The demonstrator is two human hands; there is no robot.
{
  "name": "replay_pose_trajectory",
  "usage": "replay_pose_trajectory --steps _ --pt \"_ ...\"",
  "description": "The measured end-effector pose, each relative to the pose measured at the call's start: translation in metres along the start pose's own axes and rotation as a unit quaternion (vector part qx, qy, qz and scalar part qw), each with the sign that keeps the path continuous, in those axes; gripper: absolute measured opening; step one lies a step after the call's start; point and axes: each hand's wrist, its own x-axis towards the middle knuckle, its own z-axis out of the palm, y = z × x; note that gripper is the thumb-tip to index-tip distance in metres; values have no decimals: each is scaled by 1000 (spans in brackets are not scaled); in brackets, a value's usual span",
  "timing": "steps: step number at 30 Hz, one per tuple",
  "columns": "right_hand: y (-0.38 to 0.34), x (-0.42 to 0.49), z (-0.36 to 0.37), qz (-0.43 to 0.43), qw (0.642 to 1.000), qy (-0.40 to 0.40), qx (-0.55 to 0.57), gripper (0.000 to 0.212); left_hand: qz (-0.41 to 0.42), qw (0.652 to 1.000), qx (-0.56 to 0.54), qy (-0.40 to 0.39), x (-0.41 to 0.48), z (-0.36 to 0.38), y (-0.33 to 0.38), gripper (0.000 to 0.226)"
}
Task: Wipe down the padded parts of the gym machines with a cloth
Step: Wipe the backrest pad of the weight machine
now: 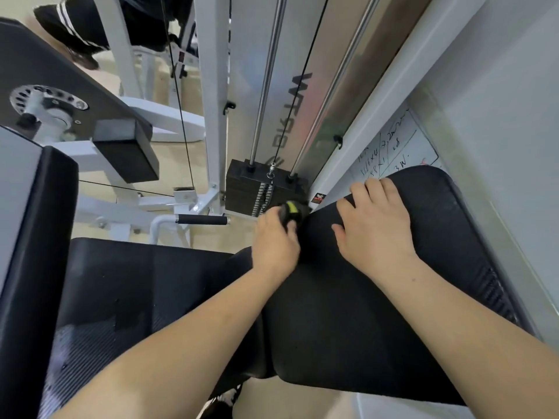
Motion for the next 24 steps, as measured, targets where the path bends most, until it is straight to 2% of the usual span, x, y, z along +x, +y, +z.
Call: replay_pose_trajectory --steps 1,2,3,6,9,11,13,16,18,20,21,22,24 --pt "-1 1 0 3 1000 -2 -4 42 63 998 5 4 -9 0 3 35" --pt "-2 1 0 5 1000 -2 -8 43 90 996 10 8 -19 2 -3 36" --pt "-4 0 0 6 1000 -1 -6 43 80 997 13 6 -31 4 -16 37" --pt "-4 -14 2 4 998 37 55 37 -77 996 46 -17 -80 9 -70 36" --pt "-3 -44 4 0 989 95 113 27 -257 963 42 -67 -125 6 -95 35" --pt "3 -65 5 15 981 124 146 24 -270 961 -2 -59 -137 2 -79 35" --pt "15 -83 3 33 978 141 150 24 -195 979 -47 -34 -139 -1 -38 34" --pt "32 -109 -6 54 977 148 141 26 39 993 -99 -56 -156 -1 43 34" --pt "39 -125 -13 70 976 151 142 31 176 980 -69 -66 -177 6 64 40" --pt "46 -146 -15 95 973 158 141 38 228 973 -7 -28 -194 20 41 44" --pt "49 -154 -14 112 970 161 144 43 199 980 15 -8 -197 24 18 44" --pt "54 -162 -12 130 966 164 149 48 135 990 31 8 -201 25 -5 42" --pt "62 -176 -7 165 958 170 162 56 -92 995 45 -1 -204 23 -45 44"
